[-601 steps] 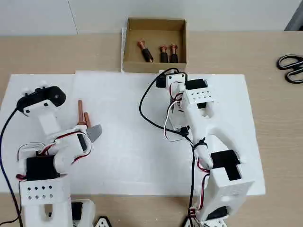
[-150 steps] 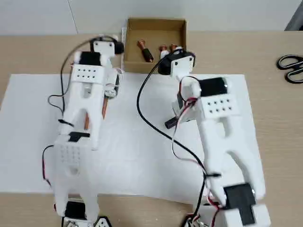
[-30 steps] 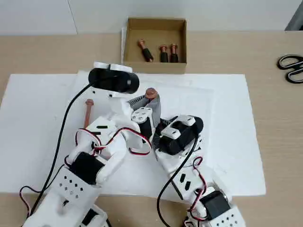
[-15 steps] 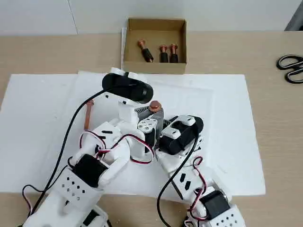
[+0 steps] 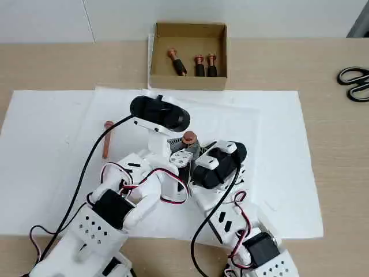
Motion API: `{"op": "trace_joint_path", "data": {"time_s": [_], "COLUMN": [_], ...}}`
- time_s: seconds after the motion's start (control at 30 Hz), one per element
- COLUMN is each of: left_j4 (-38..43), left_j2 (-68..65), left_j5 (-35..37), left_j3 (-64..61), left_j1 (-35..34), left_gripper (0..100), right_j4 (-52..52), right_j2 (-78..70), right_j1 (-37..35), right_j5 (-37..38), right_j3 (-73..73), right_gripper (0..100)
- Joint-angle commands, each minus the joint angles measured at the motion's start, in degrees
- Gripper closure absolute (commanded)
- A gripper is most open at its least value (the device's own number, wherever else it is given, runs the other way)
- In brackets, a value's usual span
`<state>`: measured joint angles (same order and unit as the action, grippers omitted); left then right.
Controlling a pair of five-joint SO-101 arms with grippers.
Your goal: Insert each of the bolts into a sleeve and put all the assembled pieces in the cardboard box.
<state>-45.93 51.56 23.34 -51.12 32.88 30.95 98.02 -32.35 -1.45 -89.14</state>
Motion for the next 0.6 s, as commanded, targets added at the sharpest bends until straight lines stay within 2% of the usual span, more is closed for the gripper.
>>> {"op": "trace_joint_path", "data": {"time_s": [0.0,0.13,0.33,0.57], "left_j4": [-3.69,-10.29,-16.35,-18.55], "left_j2": [0.97,0.97,0.97,1.05], "left_j5": [-0.35,-0.26,-0.26,-0.35], "left_j3": [3.65,8.04,12.62,15.25], "left_j1": [-0.35,-0.35,-0.62,-8.26], "left_gripper": [92,83,83,83], "right_j4": [-0.13,-0.13,-0.13,-0.13], "right_j2": [1.19,1.19,1.19,1.19], "right_j1": [-0.04,-0.04,0.04,0.04], "right_j5": [-0.44,-0.44,-0.44,-0.44], "right_j3": [0.62,0.53,0.53,0.44], "right_gripper": [99.5,99.5,99.5,99.5]}}
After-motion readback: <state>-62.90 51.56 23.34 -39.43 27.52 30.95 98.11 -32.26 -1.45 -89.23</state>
